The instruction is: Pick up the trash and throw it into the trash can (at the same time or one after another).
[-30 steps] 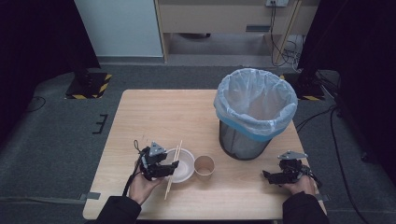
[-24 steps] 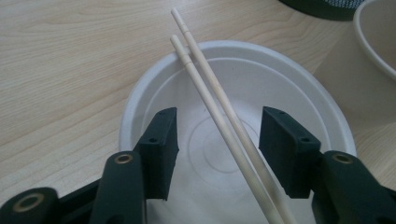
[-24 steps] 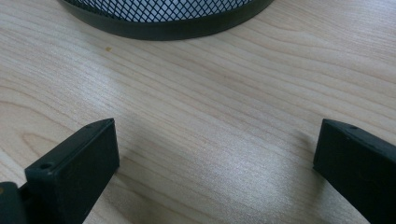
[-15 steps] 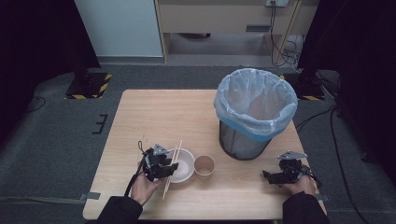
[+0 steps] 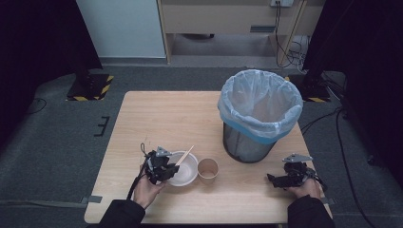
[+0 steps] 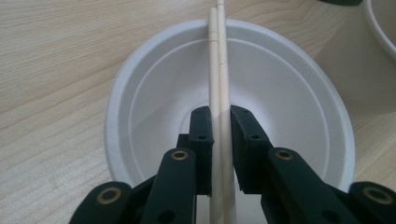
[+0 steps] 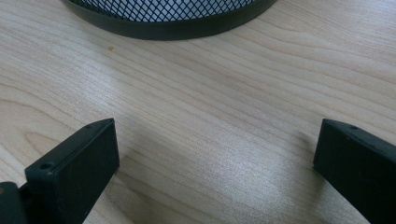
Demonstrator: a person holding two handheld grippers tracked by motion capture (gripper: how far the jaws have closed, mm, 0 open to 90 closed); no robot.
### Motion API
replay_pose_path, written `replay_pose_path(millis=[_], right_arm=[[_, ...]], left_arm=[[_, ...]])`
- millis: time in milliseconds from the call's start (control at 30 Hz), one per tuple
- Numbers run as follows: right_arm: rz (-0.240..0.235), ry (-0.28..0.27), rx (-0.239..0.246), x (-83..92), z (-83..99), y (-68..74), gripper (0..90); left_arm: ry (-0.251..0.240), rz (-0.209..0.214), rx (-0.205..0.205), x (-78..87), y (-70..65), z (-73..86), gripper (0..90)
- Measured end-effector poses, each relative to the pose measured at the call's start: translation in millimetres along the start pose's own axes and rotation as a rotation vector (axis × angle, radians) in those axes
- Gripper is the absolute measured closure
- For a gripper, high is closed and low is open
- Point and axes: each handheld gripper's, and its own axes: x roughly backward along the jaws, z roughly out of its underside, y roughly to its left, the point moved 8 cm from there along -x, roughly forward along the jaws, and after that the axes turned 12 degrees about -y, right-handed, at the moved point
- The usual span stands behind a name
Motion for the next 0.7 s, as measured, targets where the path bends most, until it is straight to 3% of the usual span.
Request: replay_pose_path(millis=[367,700], right_arm=[[-0.002,0.0,-0.001,0.0,0.1,0.4,0.4],[-0.003,-0.001,0.001,0.0,0.1,0.4,0.3]], left_arm=[[-0.017,0.016,0.006,5.2,0.7,-4.4,79.7],[-0.119,0.036,0.021,22.0,-1.3,-22.8,79.7]])
